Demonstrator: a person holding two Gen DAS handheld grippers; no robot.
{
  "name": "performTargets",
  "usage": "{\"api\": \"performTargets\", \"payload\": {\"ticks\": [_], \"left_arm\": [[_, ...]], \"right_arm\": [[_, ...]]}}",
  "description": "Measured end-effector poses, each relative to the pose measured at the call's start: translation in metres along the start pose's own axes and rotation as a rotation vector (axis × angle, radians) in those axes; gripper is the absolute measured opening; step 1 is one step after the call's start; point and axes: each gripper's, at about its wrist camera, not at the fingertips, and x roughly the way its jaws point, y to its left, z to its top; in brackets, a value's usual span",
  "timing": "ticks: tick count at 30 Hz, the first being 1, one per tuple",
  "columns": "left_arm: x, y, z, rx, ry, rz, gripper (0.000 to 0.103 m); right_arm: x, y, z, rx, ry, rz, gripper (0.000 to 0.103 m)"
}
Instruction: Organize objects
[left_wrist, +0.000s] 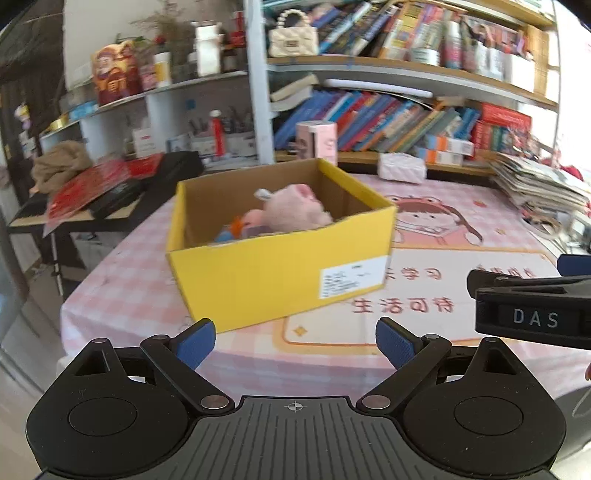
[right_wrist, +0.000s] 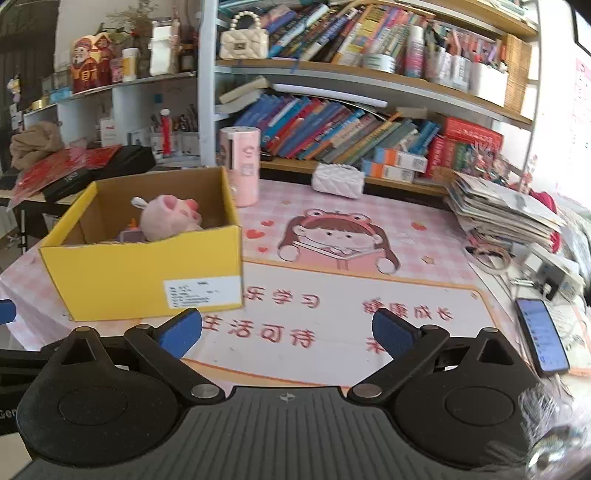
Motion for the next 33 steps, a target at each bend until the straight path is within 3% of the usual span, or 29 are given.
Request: {"api": "performTargets", "payload": {"ticks": [15, 33], "left_arm": [[0.003, -0.048, 0.006, 0.005, 0.013, -0.065, 0.097], [0.009, -0.079, 0.009, 0.054, 0.058, -0.091, 0.102]], "right_arm": [[-0.009, -0.034, -0.004, 0.045, -0.007, -0.027, 0.102], [-0.006, -0.068, -0.013, 0.129, 0.061, -0.042, 0.103]]}}
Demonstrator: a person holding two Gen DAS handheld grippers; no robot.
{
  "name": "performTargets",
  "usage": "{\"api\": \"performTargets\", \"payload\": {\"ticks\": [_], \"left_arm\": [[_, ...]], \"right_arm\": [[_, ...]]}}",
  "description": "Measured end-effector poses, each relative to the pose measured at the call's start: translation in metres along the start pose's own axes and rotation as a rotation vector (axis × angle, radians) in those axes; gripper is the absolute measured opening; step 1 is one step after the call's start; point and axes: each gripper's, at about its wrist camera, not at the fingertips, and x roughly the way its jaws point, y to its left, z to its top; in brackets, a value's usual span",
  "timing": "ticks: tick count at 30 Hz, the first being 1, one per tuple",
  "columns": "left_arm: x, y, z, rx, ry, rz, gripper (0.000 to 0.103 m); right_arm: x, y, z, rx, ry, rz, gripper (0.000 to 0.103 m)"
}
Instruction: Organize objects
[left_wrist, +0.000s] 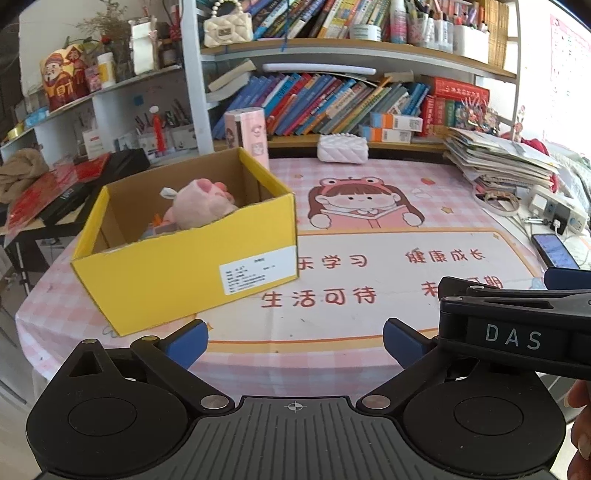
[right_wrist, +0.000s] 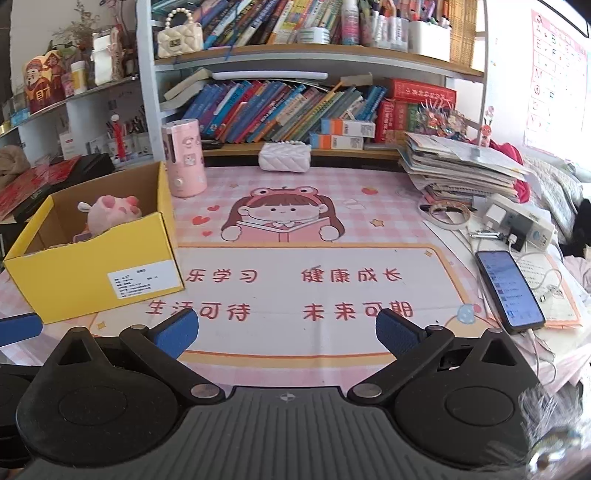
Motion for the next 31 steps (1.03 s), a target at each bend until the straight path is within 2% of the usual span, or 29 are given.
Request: {"api": "performTargets", "payload": {"ticks": [13, 31], "left_arm": [[0.0007, -0.0057, 0.0002, 0.012, 0.006, -0.013, 0.102], [-0.0017, 0.0021, -0.0032, -0.008, 0.005, 0.003, 0.102]], "right_arm": [[-0.0027, -0.0088, -0.0027, 0.022, 0.013, -0.016, 0.103], [-0.0019, -0.0001, -0.0036, 0.016, 0.021, 0.012, 0.103]]}}
